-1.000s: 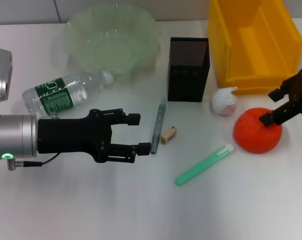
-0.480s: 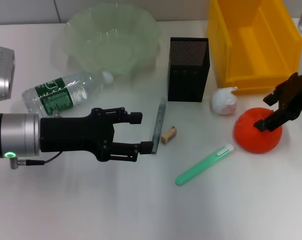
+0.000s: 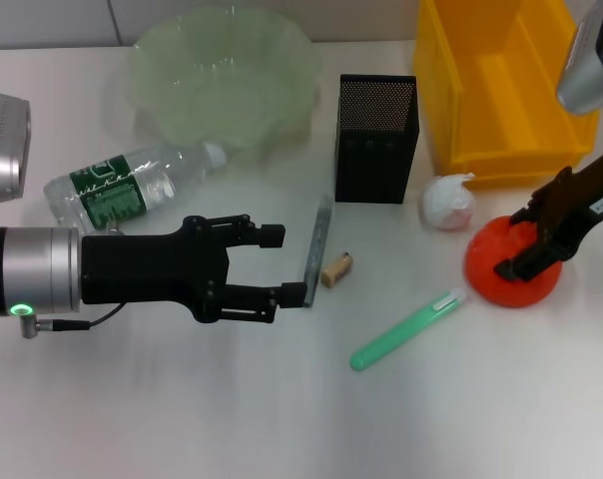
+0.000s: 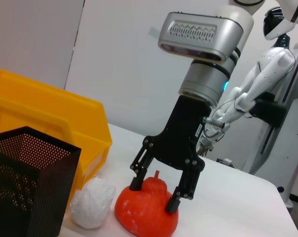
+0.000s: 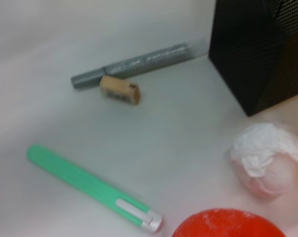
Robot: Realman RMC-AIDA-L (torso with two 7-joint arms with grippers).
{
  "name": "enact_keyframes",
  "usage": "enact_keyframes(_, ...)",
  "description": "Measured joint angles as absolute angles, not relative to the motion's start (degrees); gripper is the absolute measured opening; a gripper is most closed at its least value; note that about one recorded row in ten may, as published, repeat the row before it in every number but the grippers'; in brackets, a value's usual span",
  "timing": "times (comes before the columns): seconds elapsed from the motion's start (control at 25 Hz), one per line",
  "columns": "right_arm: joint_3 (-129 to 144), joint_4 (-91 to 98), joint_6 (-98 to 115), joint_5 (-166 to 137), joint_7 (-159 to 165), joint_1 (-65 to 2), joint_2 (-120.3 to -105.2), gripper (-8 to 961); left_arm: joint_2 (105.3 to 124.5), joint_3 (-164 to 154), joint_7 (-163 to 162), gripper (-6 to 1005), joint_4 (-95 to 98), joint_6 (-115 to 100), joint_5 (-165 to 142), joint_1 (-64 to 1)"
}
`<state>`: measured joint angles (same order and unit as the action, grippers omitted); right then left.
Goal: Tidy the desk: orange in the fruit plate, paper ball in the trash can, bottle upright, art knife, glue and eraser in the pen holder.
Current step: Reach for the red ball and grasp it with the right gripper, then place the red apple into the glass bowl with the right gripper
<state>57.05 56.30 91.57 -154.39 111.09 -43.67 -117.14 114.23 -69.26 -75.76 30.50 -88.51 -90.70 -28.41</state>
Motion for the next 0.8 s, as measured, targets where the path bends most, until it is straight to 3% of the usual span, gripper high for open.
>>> enact_keyframes(0.2, 57.33, 57.48, 91.66, -156.09, 109.67, -42.97, -118.19, 673, 114.25, -69.26, -75.76, 843, 30.50, -88.50, -90.70, -28.33)
enact_keyframes(0.48, 56.75, 57.75, 92.91, -156.02, 109.89, -43.15, -118.11, 653, 114.25, -69.26, -75.27, 843, 30.50, -88.50, -90.70, -28.09)
enact_keyframes(0.64, 56.27, 58.26, 94.42, -155.73, 109.96, -43.38, -117.93, 416, 114.25, -69.26, -75.16, 844, 30.50, -88.51, -90.70, -28.02)
enact_keyframes(0.8, 53.79, 60.57, 97.41, -154.21, 109.61, -43.47, -117.80, 339, 114.26, -69.26, -75.15, 844, 30.50, -88.51, -90.70, -28.03)
